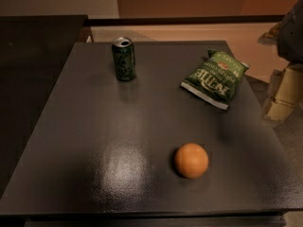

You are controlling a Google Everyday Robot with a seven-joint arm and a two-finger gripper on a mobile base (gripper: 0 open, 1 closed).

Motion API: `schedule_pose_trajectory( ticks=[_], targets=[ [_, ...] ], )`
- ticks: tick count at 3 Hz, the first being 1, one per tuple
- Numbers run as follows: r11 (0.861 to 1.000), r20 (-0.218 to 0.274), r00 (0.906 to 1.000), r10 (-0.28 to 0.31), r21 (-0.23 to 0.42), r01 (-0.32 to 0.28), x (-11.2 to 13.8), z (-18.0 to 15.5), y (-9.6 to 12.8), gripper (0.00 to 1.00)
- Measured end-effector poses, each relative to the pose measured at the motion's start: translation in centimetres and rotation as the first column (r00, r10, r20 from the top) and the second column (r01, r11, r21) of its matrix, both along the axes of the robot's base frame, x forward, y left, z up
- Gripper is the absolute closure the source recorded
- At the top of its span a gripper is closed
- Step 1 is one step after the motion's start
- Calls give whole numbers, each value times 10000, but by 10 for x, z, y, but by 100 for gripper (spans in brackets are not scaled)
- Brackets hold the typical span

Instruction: Move orange near green can

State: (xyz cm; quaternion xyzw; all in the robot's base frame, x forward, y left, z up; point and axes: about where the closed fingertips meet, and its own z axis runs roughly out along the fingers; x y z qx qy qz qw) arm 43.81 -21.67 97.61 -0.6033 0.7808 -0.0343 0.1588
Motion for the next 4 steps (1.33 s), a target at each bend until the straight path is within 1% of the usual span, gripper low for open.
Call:
schedule_pose_trajectory(
  ticks=[1,2,3,4],
  targets=[
    [10000,2,10000,0,0,0,0,0,0,0],
    [9998,-6,9998,181,123,-180,-7,-6,5,0],
    [9974,-218,9985,509,513,-497,-23,-24,14,0],
    [9906,-460,9931,1079,899,-1034,-43,-53,32,0]
  ],
)
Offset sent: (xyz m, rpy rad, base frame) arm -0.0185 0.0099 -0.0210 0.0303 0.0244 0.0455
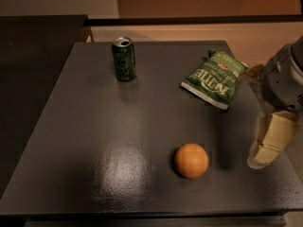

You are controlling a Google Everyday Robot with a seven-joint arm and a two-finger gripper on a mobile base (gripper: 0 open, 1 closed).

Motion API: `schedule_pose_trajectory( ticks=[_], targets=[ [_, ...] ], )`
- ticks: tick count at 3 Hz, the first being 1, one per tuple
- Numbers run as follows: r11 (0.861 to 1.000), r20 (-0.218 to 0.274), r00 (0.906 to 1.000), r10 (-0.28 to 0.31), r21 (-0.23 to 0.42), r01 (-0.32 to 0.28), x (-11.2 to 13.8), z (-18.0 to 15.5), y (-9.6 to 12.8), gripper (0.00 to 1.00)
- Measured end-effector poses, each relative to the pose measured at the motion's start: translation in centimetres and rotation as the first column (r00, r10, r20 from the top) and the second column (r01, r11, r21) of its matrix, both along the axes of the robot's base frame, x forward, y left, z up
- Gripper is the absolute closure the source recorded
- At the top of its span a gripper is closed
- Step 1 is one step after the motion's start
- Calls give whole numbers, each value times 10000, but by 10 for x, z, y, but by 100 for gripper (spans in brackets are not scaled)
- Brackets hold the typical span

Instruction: Move orange near green can

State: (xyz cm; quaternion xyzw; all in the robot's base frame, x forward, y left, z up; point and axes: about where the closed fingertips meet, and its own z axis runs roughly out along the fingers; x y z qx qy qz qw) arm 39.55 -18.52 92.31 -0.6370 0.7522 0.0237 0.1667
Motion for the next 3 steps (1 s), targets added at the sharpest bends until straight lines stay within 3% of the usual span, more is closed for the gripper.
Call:
schedule_pose_trajectory(
  ticks=[2,3],
  targets=[
    [9918,-642,9922,1069,766,-1019,-24,-56,45,0],
    [9863,-874,9870,1348,1070,-1252,-33,-68,66,0]
  ],
)
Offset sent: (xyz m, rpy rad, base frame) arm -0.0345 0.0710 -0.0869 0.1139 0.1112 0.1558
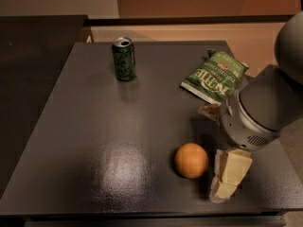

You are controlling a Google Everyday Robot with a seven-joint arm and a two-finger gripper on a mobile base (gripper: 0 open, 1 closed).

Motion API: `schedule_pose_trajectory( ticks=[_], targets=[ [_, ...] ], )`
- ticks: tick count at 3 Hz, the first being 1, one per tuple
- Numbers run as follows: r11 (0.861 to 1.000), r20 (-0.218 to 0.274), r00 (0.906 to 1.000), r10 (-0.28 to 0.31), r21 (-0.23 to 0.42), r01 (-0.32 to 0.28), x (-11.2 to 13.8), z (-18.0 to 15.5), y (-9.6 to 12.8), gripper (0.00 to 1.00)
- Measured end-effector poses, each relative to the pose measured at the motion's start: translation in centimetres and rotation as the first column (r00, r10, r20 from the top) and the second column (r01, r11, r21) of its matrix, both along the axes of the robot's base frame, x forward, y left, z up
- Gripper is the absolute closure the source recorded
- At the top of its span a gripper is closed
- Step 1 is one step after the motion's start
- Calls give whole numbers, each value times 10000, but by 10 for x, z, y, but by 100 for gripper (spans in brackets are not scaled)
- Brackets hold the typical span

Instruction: Move orange near green can

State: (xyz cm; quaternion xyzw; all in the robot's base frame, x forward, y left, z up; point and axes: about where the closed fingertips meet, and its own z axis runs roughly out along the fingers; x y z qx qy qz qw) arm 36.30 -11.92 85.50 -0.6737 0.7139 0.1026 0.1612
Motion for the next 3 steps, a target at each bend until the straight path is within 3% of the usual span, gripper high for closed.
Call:
schedule_pose_trajectory(
  ticks=[2,3],
  targets=[
    [9980,-302,9984,473,441,-460,-18,-10,28,0],
    [9961,-326,9973,652,612,-631,-22,-10,36,18]
  ],
)
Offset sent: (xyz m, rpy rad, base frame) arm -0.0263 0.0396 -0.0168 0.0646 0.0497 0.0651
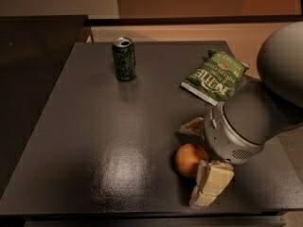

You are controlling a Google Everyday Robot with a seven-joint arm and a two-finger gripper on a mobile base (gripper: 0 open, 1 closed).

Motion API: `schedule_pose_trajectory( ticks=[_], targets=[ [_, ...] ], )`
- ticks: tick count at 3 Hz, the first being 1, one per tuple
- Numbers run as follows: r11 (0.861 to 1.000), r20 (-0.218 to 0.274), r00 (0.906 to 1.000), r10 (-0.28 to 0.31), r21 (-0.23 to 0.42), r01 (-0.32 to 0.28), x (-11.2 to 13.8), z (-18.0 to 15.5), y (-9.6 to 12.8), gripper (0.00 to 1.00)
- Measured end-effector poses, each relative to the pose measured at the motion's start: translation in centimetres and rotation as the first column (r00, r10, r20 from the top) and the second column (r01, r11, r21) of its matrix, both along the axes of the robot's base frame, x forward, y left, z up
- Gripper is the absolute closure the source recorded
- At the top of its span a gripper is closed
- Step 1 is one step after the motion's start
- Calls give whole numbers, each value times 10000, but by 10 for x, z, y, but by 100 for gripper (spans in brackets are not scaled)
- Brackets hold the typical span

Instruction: Move orange near green can

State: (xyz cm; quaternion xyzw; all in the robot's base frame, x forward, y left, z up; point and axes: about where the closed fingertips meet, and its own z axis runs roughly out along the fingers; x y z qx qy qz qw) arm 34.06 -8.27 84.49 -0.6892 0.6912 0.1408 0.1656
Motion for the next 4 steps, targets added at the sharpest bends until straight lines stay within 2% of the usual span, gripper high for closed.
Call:
schedule_pose_trajectory(
  ticks=[2,3,4],
  targets=[
    [10000,417,9991,-80,15,79,6,13,-1,65],
    [9994,835,9960,-324,151,313,24,40,7,88],
    [9980,1266,9902,-595,291,563,55,73,29,100]
  ],
)
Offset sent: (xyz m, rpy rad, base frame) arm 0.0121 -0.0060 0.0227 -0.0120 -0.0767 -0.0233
